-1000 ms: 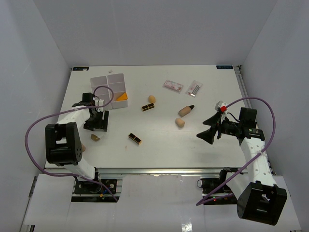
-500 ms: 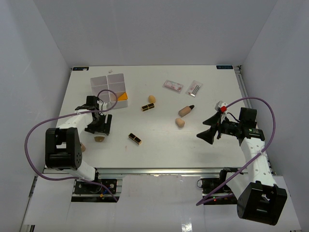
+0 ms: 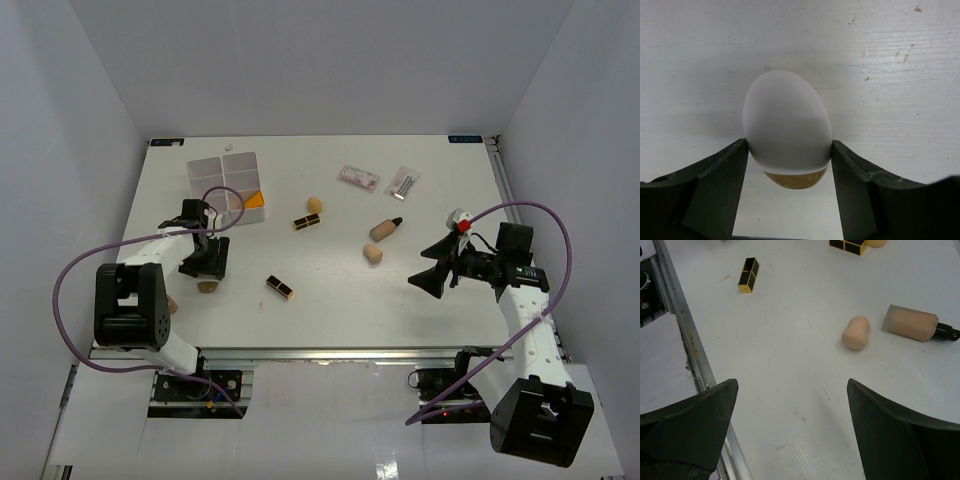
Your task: Organize the makeup
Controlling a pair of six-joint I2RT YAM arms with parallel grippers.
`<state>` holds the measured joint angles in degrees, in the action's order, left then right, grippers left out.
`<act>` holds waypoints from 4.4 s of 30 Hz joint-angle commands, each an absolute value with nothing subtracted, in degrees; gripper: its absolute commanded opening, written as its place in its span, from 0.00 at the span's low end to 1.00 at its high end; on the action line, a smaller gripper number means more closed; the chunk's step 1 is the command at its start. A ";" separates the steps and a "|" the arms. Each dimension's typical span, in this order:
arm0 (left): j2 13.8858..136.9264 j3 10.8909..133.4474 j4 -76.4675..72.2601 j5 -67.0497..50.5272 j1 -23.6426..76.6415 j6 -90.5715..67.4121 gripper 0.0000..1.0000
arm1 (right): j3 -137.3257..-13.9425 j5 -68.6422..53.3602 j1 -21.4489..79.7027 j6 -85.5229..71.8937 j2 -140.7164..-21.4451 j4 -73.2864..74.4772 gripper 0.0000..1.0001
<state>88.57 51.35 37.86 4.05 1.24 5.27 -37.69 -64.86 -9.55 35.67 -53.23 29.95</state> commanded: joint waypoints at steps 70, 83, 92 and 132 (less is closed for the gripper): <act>73.51 49.87 -3.16 -7.49 52.35 -1.94 0.00 | -54.86 -39.31 26.36 -23.56 -72.78 11.79 0.80; 77.03 53.22 -2.91 -4.10 54.65 -0.72 0.00 | -53.45 -41.05 26.72 -21.75 -72.79 10.84 0.48; 76.33 53.58 -2.64 -1.49 54.93 -0.26 0.13 | -54.21 -45.17 26.77 -19.78 -73.94 11.06 0.20; 27.97 56.85 45.50 21.37 54.49 -42.80 0.98 | -134.05 -29.56 44.76 38.55 -127.89 25.89 0.08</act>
